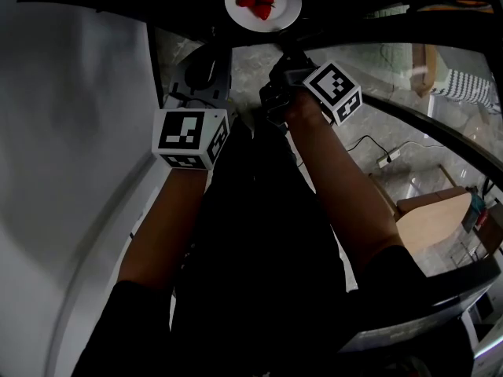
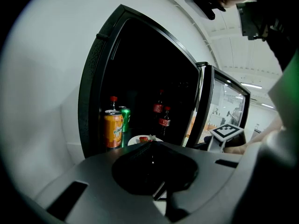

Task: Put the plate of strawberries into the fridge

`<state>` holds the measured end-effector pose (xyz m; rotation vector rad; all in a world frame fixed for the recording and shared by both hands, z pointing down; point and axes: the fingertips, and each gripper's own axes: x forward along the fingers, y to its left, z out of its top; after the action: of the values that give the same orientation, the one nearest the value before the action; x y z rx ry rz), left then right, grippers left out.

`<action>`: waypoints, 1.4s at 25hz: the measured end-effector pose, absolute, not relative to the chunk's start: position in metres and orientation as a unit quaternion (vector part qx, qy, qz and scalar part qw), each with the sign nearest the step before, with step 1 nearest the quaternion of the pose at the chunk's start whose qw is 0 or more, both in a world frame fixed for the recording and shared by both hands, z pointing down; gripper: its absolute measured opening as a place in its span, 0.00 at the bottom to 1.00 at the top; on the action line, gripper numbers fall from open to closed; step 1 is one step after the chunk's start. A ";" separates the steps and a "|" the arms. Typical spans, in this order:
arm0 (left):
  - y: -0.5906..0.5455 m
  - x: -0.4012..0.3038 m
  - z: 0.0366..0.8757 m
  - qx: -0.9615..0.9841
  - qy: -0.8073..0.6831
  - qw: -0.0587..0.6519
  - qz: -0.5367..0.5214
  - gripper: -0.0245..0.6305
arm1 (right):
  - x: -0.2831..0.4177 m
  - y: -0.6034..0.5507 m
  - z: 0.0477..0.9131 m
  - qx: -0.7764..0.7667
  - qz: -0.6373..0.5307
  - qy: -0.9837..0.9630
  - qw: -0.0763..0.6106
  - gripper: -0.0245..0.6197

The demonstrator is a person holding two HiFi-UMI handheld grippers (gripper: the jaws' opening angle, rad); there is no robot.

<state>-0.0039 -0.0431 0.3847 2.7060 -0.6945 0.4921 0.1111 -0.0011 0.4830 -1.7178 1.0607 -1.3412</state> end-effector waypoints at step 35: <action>-0.049 -0.008 0.405 0.939 -0.257 0.165 0.158 0.04 | 0.076 -0.042 0.485 -0.721 -0.224 0.647 -0.109 0.07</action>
<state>-0.0079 -0.0493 0.4050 2.6748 -0.7311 0.4510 0.0757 -0.0421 0.4850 -2.4359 2.1877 -0.7575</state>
